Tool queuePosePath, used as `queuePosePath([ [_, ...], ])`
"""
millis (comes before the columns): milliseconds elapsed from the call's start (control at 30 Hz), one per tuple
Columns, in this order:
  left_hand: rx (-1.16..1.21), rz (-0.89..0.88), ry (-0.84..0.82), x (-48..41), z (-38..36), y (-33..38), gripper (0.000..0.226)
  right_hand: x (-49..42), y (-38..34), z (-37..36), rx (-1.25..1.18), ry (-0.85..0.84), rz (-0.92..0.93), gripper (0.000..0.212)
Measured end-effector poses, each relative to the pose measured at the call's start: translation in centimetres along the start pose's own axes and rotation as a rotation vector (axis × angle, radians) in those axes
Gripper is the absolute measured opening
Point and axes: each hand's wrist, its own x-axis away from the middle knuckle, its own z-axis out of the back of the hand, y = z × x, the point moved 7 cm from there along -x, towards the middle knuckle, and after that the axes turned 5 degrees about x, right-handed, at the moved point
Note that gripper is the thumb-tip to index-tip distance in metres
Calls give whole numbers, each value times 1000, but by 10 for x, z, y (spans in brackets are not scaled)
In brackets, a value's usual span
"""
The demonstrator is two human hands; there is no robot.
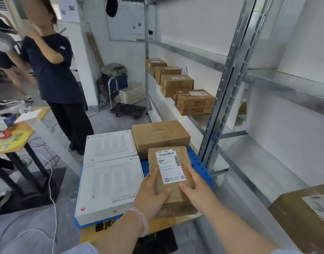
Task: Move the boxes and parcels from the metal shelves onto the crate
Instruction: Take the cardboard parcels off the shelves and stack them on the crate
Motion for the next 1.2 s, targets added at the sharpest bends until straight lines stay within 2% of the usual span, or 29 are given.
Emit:
queuePosePath([
  [300,-284,181,55,-62,-4,-35,83,-87,16,-24,62,-240,20,77],
  [533,-578,294,153,-85,-2,-61,80,-129,32,-47,105,-358,16,80],
  [800,-638,339,242,-89,2,-68,77,-143,35,-61,116,-362,98,83],
  [1067,-650,332,216,-88,3,-57,76,-142,32,-50,217,-333,133,85],
  [1200,-721,270,195,-87,7,-39,74,-128,22,-32,284,-284,159,82],
])
